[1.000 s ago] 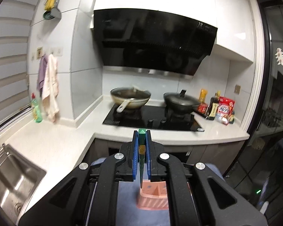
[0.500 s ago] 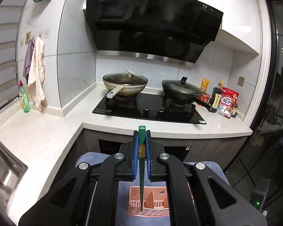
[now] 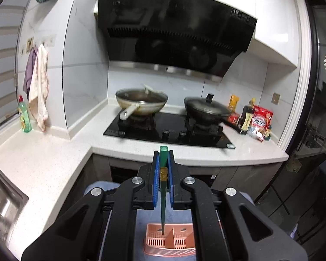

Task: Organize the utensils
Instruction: 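Lower the green chopstick into the holder with the left tool while the right tool drops the spoon in, then move both open tools back over the remaining chopsticks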

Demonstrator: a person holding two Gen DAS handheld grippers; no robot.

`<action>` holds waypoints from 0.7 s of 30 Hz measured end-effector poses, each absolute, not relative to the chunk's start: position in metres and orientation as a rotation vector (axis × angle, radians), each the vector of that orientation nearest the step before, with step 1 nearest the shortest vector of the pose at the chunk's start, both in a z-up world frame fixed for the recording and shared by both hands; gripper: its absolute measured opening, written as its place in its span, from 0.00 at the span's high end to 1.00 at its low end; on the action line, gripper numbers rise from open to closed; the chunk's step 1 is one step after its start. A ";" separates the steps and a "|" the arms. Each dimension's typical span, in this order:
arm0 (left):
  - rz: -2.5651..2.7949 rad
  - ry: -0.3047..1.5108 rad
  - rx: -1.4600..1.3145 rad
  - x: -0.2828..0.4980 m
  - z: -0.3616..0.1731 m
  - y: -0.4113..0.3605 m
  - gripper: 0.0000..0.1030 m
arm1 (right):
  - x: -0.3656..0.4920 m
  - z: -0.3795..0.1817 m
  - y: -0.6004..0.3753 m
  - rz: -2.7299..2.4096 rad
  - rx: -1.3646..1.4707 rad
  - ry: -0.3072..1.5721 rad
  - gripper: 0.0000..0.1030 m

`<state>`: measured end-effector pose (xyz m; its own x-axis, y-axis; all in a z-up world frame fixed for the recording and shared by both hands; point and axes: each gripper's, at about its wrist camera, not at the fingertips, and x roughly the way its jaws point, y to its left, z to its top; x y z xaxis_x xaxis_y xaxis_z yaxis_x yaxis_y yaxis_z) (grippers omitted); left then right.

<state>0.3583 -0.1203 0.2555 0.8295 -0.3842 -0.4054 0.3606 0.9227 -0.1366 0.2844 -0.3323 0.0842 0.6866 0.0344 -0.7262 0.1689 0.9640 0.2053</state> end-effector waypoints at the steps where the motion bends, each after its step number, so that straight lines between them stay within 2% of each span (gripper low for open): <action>1: -0.393 0.455 -0.057 0.361 0.248 -0.121 0.93 | 0.284 0.085 -0.332 -0.081 0.264 0.811 0.97; 3: -0.381 0.470 -0.060 0.364 0.237 -0.119 0.89 | 0.279 0.090 -0.335 -0.088 0.272 0.789 0.91; 5: -0.373 0.479 -0.063 0.363 0.229 -0.115 0.69 | 0.270 0.097 -0.338 -0.096 0.278 0.764 0.89; 6: -0.360 0.483 -0.068 0.362 0.225 -0.111 0.62 | 0.265 0.101 -0.339 -0.098 0.282 0.749 0.83; 7: -0.351 0.485 -0.076 0.359 0.222 -0.108 0.49 | 0.257 0.107 -0.341 -0.099 0.288 0.730 0.76; 10: -0.330 0.495 -0.086 0.346 0.213 -0.096 0.37 | 0.235 0.118 -0.342 -0.089 0.300 0.689 0.67; 14: -0.301 0.552 -0.076 0.317 0.188 -0.084 0.35 | 0.197 0.121 -0.336 -0.073 0.301 0.660 0.60; 21: -0.272 0.685 -0.055 0.254 0.121 -0.053 0.35 | 0.137 0.090 -0.314 -0.083 0.274 0.713 0.59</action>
<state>0.2542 -0.0528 0.1214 0.7405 -0.2659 -0.6172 0.2297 0.9632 -0.1394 0.1367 -0.3141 0.0897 0.7550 0.0175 -0.6555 0.1683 0.9610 0.2195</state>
